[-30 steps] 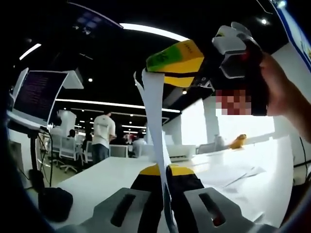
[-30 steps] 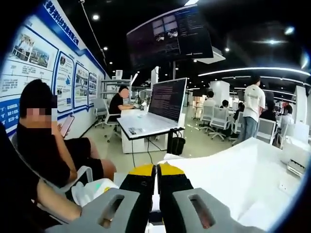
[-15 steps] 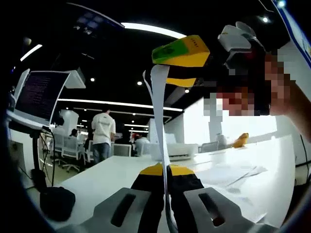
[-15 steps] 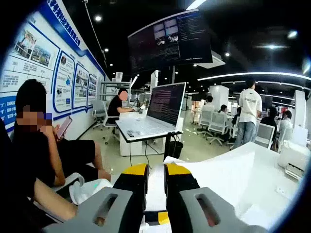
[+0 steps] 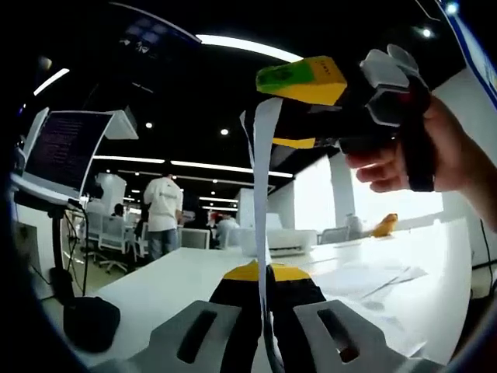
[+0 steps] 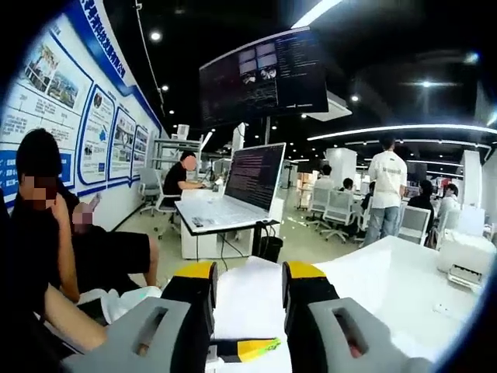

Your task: Organize the stack of printing papers by aligning and flattening the scattered papers on the table

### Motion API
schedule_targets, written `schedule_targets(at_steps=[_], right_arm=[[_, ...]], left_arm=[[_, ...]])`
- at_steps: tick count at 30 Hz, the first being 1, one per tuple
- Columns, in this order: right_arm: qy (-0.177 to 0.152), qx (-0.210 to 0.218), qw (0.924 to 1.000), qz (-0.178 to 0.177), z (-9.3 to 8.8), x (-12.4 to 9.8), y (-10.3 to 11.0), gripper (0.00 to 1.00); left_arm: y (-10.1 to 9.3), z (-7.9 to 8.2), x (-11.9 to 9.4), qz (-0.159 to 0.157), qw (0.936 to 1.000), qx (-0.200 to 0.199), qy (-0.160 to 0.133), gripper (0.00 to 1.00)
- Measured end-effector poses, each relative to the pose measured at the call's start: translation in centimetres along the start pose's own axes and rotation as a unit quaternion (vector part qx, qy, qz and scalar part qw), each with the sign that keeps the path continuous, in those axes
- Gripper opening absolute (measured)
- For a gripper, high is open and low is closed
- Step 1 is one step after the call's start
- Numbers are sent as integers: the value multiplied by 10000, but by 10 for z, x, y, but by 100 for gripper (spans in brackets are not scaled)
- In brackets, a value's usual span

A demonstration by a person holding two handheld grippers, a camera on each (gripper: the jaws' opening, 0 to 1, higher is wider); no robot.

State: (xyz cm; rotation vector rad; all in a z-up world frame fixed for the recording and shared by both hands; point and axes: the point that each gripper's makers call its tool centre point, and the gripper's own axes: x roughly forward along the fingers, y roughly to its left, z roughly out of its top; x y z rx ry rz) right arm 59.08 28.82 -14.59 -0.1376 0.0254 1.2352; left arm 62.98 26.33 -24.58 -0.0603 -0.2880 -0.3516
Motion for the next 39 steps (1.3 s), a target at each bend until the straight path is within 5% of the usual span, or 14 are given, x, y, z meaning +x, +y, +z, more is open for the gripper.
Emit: schedule_targets(at_steps=[18, 39], right_arm=[[-289, -78, 9980, -557, 2, -15, -28, 68], [-332, 166, 9954, -878, -10, -32, -47, 84]], left_arm=[[0, -3, 0, -9, 10000, -9, 72, 6], [2, -3, 0, 2, 10000, -57, 75, 6]])
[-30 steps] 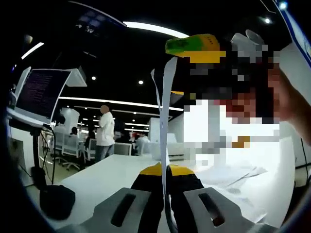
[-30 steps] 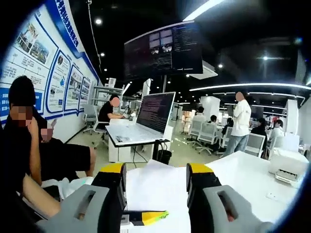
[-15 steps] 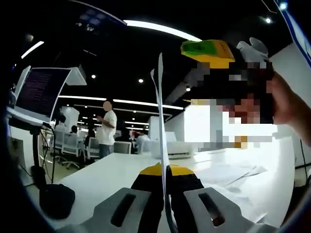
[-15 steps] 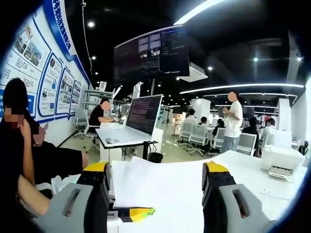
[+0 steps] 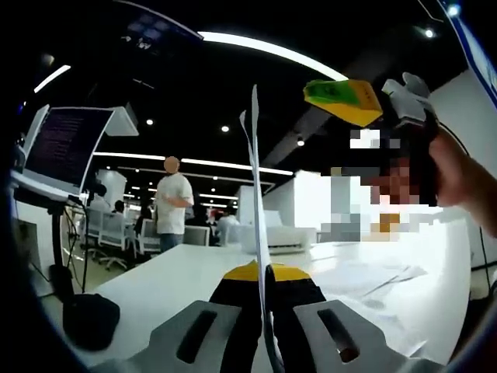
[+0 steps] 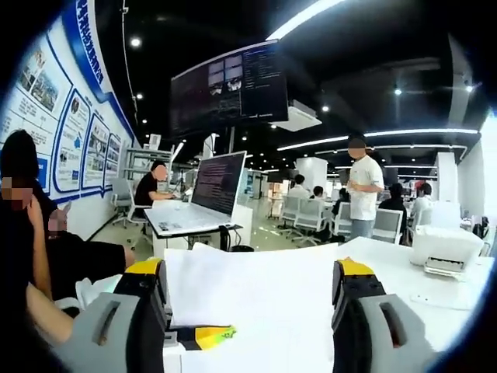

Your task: Organize the stack of printing papers by aligning and flattening the scattered papers on the table

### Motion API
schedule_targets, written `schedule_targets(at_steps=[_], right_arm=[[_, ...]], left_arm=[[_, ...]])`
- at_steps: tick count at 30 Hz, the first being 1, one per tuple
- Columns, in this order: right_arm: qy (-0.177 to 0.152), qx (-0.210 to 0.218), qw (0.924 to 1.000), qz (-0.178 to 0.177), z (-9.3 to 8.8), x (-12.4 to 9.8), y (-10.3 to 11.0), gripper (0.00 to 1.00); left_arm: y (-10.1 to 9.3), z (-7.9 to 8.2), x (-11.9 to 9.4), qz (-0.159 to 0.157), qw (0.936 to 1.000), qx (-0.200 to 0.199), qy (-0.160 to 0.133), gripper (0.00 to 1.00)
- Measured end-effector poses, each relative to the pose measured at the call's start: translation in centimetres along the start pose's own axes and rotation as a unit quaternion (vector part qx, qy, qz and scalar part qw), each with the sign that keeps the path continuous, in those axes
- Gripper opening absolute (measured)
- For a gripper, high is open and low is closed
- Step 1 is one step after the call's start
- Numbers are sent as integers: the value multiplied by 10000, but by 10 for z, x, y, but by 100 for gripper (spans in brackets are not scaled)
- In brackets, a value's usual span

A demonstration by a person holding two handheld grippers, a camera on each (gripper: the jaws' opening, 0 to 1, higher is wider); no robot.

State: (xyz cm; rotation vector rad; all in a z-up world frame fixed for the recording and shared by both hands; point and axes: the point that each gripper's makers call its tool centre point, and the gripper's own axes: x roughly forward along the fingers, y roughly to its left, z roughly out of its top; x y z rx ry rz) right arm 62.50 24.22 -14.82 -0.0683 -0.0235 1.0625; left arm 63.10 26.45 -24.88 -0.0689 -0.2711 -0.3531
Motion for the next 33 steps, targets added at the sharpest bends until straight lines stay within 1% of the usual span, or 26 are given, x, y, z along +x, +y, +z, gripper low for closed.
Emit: schedule_targets(at_steps=[7, 10, 16, 26, 33], right_arm=[[-48, 155, 9998, -100, -2, -7, -8, 88], [-19, 181, 9997, -150, -4, -9, -12, 90], [-41, 271, 9994, -225, -6, -14, -18, 90], [-75, 295, 9988, -379, -5, -22, -31, 89], [-19, 293, 9985, -455, -8, -22, -39, 89]], left_arm=[[0, 0, 0, -10, 10000, 2, 1, 6], [-1, 0, 0, -17, 10000, 6, 7, 6], [0, 0, 0, -13, 10000, 2, 2, 6], [0, 0, 0, -10, 10000, 10, 1, 6], [-1, 0, 0, -16, 10000, 13, 6, 6]])
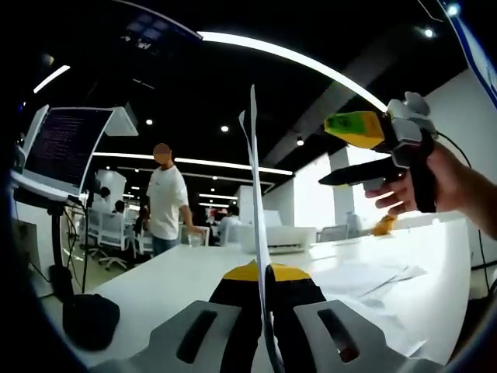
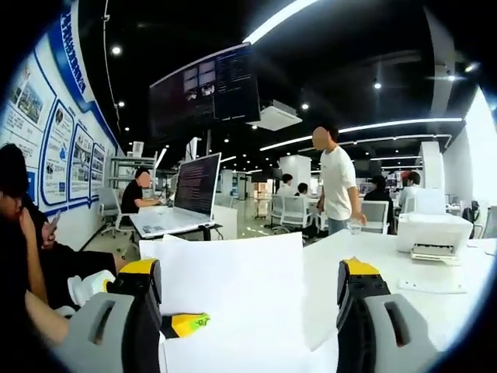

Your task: Organize the stack of printing papers by aligning and flattening the scattered papers on the table

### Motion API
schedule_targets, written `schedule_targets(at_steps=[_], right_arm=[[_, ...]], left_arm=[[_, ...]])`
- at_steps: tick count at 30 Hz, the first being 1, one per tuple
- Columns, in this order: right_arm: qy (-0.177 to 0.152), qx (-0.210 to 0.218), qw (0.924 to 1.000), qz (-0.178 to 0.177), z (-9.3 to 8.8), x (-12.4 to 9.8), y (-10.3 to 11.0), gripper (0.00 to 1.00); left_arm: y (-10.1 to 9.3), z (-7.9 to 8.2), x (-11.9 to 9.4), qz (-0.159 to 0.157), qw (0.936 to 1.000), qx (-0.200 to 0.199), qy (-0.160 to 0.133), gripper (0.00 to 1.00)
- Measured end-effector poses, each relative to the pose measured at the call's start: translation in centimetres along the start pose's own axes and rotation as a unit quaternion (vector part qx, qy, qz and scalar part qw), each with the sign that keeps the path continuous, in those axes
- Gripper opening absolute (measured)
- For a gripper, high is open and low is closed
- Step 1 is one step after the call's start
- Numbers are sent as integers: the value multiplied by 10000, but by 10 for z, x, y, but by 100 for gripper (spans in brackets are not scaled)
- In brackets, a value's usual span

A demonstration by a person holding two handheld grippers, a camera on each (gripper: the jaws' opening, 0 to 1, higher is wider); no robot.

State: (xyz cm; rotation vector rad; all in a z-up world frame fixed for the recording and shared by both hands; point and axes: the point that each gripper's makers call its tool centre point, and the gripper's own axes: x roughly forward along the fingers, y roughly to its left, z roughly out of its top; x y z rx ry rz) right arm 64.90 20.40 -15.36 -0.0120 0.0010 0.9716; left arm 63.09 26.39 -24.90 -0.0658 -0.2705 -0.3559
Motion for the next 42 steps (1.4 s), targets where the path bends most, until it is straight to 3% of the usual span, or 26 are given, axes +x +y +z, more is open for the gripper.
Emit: schedule_targets(at_steps=[17, 26, 42], right_arm=[[97, 49, 9995, -313, -11, -8, -35, 89], [112, 161, 9988, -444, -21, -27, -38, 89], [150, 276, 9975, -635, -31, -35, -61, 89]], left_arm=[[-1, 0, 0, 1, 10000, -1, -1, 6], [-1, 0, 0, -2, 10000, -3, -3, 6], [-1, 0, 0, -6, 10000, -5, -5, 6]])
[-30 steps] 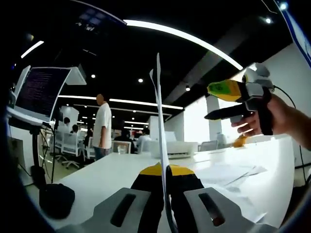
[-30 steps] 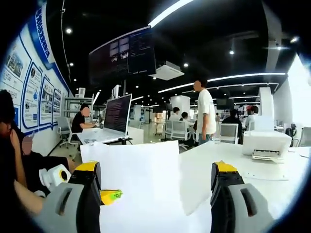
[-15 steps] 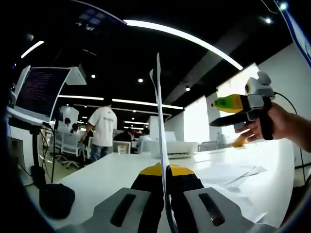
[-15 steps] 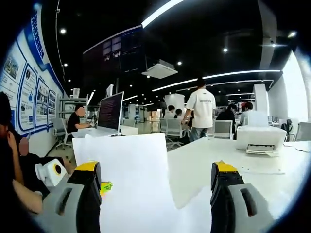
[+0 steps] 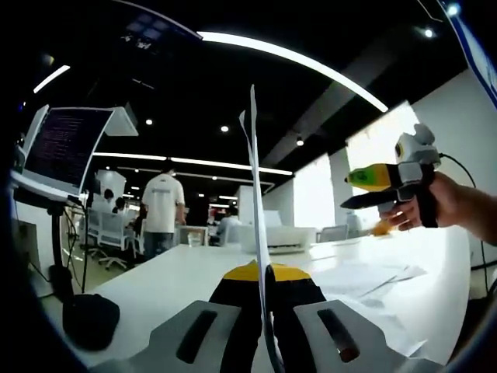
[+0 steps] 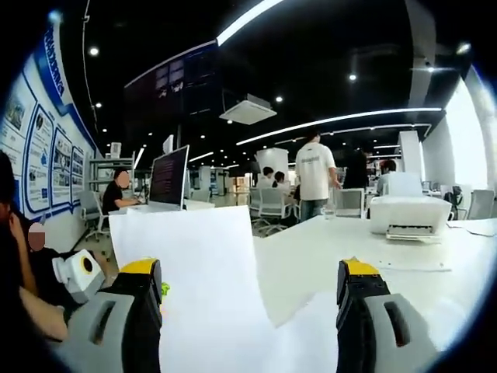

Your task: Organize the stack of printing papers by aligning and flattening the scattered papers on the table

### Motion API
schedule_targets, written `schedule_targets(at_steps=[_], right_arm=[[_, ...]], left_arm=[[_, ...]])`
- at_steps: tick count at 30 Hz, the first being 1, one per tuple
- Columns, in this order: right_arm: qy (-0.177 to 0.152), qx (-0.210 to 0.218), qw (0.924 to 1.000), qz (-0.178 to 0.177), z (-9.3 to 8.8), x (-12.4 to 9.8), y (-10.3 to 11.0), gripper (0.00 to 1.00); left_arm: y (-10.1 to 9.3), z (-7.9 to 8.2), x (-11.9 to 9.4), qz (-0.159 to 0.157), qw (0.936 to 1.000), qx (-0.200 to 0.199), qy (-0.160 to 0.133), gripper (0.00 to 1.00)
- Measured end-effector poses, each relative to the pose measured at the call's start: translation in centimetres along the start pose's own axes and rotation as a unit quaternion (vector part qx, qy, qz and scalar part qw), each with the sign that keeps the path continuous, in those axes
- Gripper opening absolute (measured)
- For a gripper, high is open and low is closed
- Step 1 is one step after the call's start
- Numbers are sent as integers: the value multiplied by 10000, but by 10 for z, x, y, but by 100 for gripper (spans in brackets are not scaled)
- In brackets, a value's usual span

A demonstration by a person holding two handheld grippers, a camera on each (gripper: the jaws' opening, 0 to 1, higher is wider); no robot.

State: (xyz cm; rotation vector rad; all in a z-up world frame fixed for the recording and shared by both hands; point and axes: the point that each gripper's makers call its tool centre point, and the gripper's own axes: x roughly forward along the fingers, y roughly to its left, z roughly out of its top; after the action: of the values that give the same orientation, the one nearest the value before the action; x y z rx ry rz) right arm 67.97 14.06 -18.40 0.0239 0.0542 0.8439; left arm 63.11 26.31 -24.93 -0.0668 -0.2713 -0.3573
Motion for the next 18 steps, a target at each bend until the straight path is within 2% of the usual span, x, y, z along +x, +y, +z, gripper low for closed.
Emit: schedule_targets(at_steps=[7, 11, 18], right_arm=[[-22, 25, 10000, -78, 0, -3, -5, 89], [-15, 87, 9999, -106, -1, -3, -17, 89], [-7, 112, 9997, -217, -3, -14, -21, 88]], left_arm=[[0, 0, 0, -1, 10000, 2, 1, 6], [0, 0, 0, -2, 10000, -2, -2, 6], [0, 0, 0, -6, 10000, 0, 4, 6]])
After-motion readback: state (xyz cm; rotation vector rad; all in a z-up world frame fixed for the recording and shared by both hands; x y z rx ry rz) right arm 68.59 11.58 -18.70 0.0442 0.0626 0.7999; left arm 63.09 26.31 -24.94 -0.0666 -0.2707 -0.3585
